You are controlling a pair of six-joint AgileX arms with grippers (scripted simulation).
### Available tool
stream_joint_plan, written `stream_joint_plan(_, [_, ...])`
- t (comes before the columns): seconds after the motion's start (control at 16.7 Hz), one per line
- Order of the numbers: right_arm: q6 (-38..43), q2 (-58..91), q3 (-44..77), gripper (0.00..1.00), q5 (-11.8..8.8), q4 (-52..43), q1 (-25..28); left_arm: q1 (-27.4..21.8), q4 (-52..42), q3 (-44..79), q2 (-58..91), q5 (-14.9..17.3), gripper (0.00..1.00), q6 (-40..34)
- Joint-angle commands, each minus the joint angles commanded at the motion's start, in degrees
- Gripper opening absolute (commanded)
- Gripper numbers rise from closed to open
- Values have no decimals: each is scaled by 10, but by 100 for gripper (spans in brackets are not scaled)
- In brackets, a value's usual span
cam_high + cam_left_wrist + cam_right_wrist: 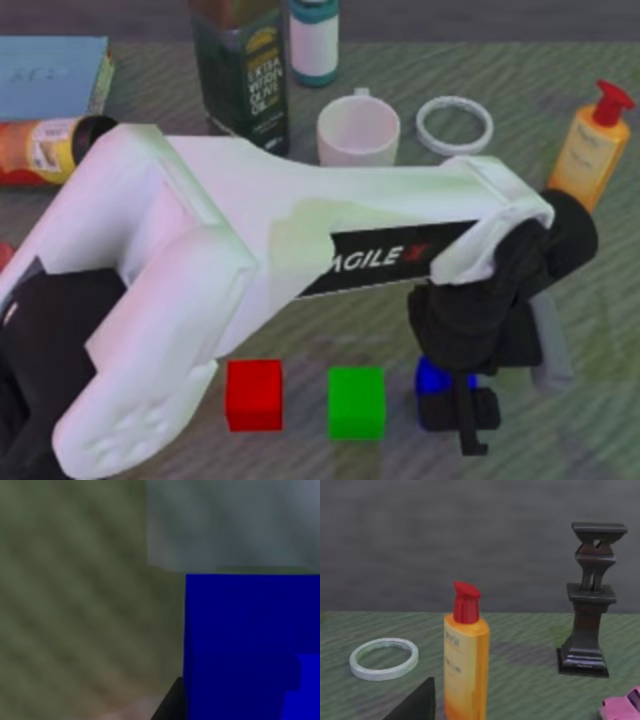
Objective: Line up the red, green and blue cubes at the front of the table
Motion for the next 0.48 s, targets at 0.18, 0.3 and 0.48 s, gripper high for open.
stream_joint_plan(0.18, [0,0,0,100,0,0,0,0,0,0,0,0,98,0])
stream_joint_plan(0.3, [0,0,0,100,0,0,0,0,0,0,0,0,100,0])
stream_joint_plan(0.48, [0,0,0,100,0,0,0,0,0,0,0,0,100,0])
